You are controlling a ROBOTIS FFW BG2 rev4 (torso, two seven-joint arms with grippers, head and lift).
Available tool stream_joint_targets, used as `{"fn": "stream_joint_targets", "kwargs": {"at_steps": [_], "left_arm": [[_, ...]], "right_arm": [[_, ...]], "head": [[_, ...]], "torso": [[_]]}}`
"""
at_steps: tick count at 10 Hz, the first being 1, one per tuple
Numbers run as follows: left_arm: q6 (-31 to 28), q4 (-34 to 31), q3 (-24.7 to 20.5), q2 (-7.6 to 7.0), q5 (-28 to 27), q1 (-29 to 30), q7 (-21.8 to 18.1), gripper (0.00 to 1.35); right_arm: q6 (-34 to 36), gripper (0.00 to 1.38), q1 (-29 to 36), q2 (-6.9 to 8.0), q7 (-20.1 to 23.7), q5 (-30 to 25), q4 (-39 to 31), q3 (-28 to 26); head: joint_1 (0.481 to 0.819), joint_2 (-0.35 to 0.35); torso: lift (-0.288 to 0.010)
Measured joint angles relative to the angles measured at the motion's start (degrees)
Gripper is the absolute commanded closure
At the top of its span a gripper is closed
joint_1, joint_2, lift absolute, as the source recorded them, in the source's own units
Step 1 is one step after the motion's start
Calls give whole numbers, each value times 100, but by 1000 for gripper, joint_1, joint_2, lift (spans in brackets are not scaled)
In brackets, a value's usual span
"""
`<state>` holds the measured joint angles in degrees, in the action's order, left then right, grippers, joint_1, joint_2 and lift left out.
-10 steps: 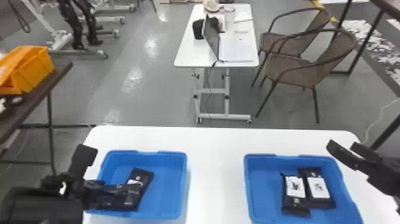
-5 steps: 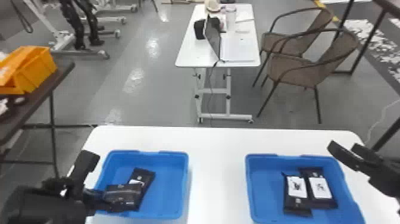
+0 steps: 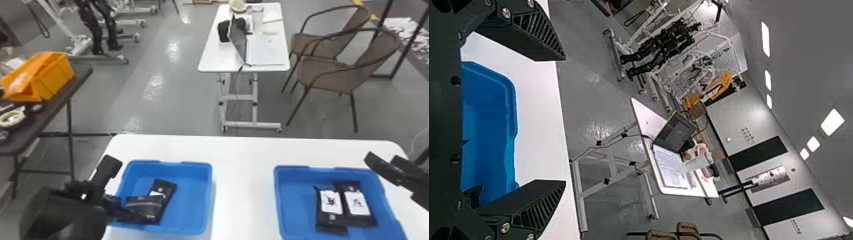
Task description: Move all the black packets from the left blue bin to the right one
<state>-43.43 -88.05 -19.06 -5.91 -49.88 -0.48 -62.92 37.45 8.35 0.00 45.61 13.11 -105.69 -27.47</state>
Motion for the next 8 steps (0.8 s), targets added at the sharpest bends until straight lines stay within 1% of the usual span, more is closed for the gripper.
{"fn": "stream_joint_targets", "kwargs": {"at_steps": [3,4,5,8], "left_arm": [[328,393,175,-35,-24,-201,184,231],[434,472,221,-48,-2,-264,214,151],[470,547,315,-83,1,-337,215,-1],[491,770,566,-196,-27,-492,107,-1]], "right_arm": [[-1,137,31,0,0,69,12,6],[-1,136,29,0,0,76,14,6],[-1,136,22,0,0,83,23,11],[-1,136,4,0,0,155,77,35]], "head": [[695,116],[695,113],[695,107],[695,98]], "torso": [[0],[0],[0],[0]]}}
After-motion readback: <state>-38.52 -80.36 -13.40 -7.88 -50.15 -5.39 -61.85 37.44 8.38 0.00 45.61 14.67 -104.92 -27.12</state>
